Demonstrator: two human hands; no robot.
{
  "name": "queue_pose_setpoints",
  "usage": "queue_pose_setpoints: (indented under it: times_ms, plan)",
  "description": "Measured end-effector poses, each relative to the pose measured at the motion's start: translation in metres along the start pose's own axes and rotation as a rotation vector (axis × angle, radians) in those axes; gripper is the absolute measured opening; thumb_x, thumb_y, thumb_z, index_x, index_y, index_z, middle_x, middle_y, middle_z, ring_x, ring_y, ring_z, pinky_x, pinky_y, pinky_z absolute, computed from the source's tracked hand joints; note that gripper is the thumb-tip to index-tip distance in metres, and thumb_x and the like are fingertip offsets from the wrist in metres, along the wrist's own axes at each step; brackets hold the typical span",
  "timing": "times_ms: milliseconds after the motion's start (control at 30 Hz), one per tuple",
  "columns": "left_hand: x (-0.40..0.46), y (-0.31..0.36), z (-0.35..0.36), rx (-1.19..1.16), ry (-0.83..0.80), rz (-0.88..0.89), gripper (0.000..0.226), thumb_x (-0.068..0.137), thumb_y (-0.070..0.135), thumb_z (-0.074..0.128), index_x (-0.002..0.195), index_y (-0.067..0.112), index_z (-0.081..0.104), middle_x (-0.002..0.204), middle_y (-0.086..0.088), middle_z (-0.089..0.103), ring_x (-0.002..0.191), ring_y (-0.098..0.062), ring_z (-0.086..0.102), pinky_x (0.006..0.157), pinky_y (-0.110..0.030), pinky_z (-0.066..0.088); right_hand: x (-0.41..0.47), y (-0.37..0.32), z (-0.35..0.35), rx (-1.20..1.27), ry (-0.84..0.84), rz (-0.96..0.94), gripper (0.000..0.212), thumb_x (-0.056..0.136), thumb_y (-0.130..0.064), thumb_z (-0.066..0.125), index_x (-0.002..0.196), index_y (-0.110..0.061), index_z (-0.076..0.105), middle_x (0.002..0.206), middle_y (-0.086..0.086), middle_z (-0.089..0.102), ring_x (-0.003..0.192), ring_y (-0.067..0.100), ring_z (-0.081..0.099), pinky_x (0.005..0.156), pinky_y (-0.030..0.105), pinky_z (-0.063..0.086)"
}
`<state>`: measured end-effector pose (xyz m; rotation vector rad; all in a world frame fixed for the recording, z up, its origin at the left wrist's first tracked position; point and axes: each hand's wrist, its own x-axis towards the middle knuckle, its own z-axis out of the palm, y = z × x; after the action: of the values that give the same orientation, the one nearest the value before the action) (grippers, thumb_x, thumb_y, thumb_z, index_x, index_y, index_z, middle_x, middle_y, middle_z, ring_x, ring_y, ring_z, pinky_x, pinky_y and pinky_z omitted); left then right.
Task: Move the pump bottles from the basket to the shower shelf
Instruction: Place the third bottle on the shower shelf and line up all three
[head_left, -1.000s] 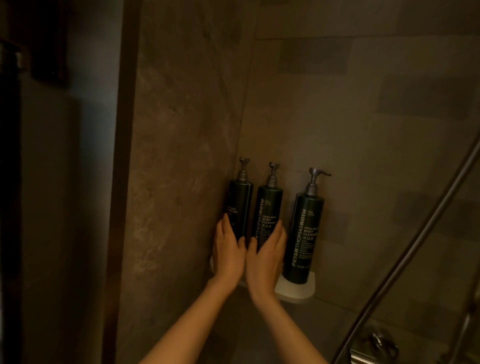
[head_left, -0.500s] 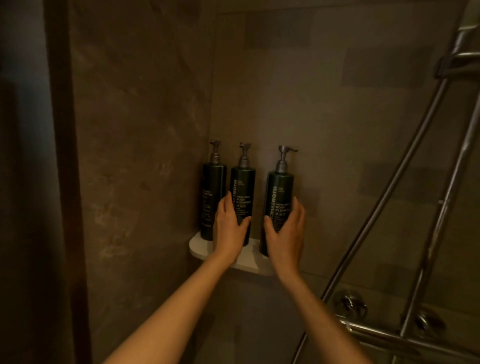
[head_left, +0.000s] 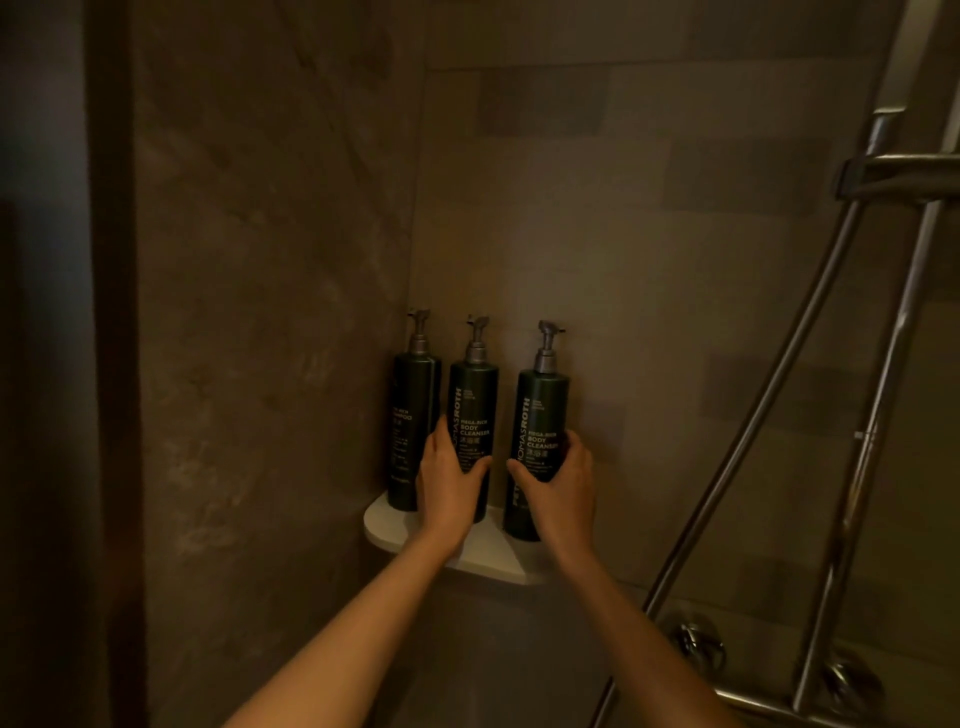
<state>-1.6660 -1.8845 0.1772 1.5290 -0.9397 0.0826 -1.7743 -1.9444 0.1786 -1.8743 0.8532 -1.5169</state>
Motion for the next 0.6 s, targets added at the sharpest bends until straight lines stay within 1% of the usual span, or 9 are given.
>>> queue_pose_setpoints:
  times_ms: [100, 167, 233, 367, 500, 600]
  plan:
    - [0.0018, -0.0003, 0.0, 0.001, -0.001, -0.002, 0.076, 0.084, 0.02, 0.068, 0.148, 0.016, 0.028, 0.146, -0.008, 0.042, 0.133, -0.024, 0.043, 0.109, -0.042, 0.038, 0.0003, 0.0026, -0.0002, 0.035, -0.046, -0.016, 0.062, 0.078, -0.024, 0.071, 0.134, -0.021, 0.042, 0.118, -0.002, 0.058, 0.105, 0.014, 0.057, 0.078, 0.022, 0.045]
    - [0.0024, -0.0003, 0.0003, 0.004, 0.001, -0.001, 0.076, 0.083, 0.02, 0.069, 0.148, 0.015, 0.028, 0.146, -0.008, 0.042, 0.133, -0.024, 0.043, 0.109, -0.041, 0.038, 0.0007, 0.0033, 0.0002, 0.03, -0.044, -0.024, 0.061, 0.077, -0.024, 0.072, 0.132, -0.022, 0.045, 0.118, -0.002, 0.06, 0.102, 0.011, 0.057, 0.079, 0.023, 0.045]
    - [0.0025, -0.0003, 0.0003, 0.016, 0.004, 0.005, 0.076, 0.083, 0.02, 0.069, 0.148, 0.014, 0.028, 0.146, -0.009, 0.042, 0.133, -0.024, 0.043, 0.109, -0.041, 0.038, 0.0014, 0.0025, 0.0019, 0.02, -0.021, -0.02, 0.065, 0.074, -0.027, 0.075, 0.131, -0.02, 0.045, 0.121, 0.0, 0.057, 0.105, 0.014, 0.057, 0.083, 0.027, 0.045]
    - [0.0005, 0.0015, -0.0022, 0.015, -0.002, 0.011, 0.077, 0.084, 0.019, 0.068, 0.148, 0.015, 0.027, 0.145, -0.008, 0.041, 0.133, -0.024, 0.042, 0.109, -0.039, 0.036, 0.0008, 0.0007, 0.0039, -0.003, -0.006, -0.005, 0.067, 0.074, -0.028, 0.076, 0.131, -0.015, 0.043, 0.125, 0.004, 0.048, 0.107, 0.016, 0.053, 0.084, 0.027, 0.042]
    - [0.0034, 0.0016, -0.0038, 0.02, -0.002, 0.033, 0.074, 0.085, 0.018, 0.067, 0.148, 0.015, 0.029, 0.145, -0.009, 0.043, 0.134, -0.024, 0.042, 0.111, -0.041, 0.037, -0.0005, 0.0027, 0.0023, 0.037, -0.069, -0.003, 0.061, 0.079, -0.024, 0.07, 0.133, -0.019, 0.043, 0.125, 0.003, 0.054, 0.103, 0.01, 0.052, 0.082, 0.025, 0.042]
    - [0.0047, 0.0021, -0.004, 0.005, -0.009, 0.025, 0.073, 0.085, 0.016, 0.067, 0.148, 0.015, 0.029, 0.145, -0.009, 0.042, 0.134, -0.024, 0.041, 0.111, -0.042, 0.037, -0.0009, 0.0028, 0.0038, 0.018, -0.052, -0.005, 0.06, 0.078, -0.025, 0.072, 0.131, -0.018, 0.045, 0.123, 0.002, 0.056, 0.103, 0.009, 0.053, 0.082, 0.024, 0.043]
